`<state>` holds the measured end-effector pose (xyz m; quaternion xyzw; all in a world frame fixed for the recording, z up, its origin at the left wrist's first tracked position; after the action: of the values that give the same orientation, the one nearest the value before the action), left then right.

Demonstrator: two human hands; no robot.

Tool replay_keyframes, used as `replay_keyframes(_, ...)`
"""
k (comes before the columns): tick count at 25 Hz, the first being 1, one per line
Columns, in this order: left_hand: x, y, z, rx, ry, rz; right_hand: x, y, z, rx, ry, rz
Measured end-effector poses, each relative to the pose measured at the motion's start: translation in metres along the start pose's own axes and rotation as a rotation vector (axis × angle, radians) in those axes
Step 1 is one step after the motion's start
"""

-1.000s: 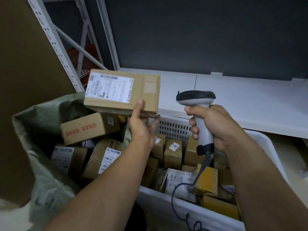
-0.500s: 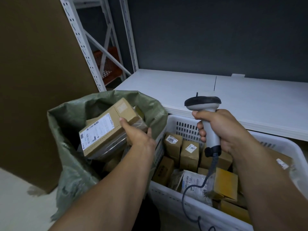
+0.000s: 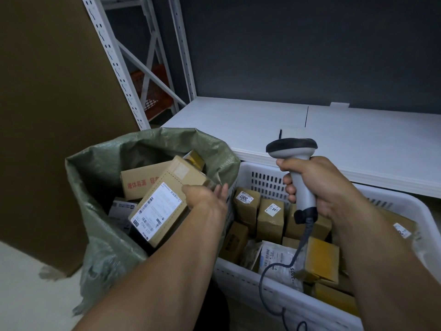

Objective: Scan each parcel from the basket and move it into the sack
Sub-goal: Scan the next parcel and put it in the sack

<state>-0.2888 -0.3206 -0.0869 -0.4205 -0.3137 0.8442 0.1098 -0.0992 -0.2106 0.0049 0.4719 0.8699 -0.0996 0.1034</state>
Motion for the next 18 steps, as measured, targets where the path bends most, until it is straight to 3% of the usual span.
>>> replay_keyframes(4,0.007,0.001,-0.009,0.144,0.030,-0.013,-0.002,0.002,0.000,0.012,0.000,-0.004)
replay_keyframes(9,-0.001,-0.010,-0.006,0.302,-0.073,-0.071,-0.005,0.009,-0.001,0.023,-0.002,0.011)
replay_keyframes(13,-0.009,-0.031,-0.011,0.312,-0.100,-0.227,-0.006,0.014,0.000,0.028,-0.004,0.022)
replay_keyframes(18,-0.006,-0.036,-0.030,0.391,-0.084,-0.255,-0.007,0.024,0.006,0.027,-0.026,0.030)
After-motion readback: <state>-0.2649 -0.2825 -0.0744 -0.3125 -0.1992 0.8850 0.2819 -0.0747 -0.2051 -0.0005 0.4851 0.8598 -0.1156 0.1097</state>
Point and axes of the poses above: each hand's wrist, its own x-axis towards the middle knuckle, its own y-axis out of the back of the hand, z = x × y, the point moved 8 cm from there along x, towards the middle knuckle, and after that the axes turned 6 degrees about -z, right-handed, at the moved point
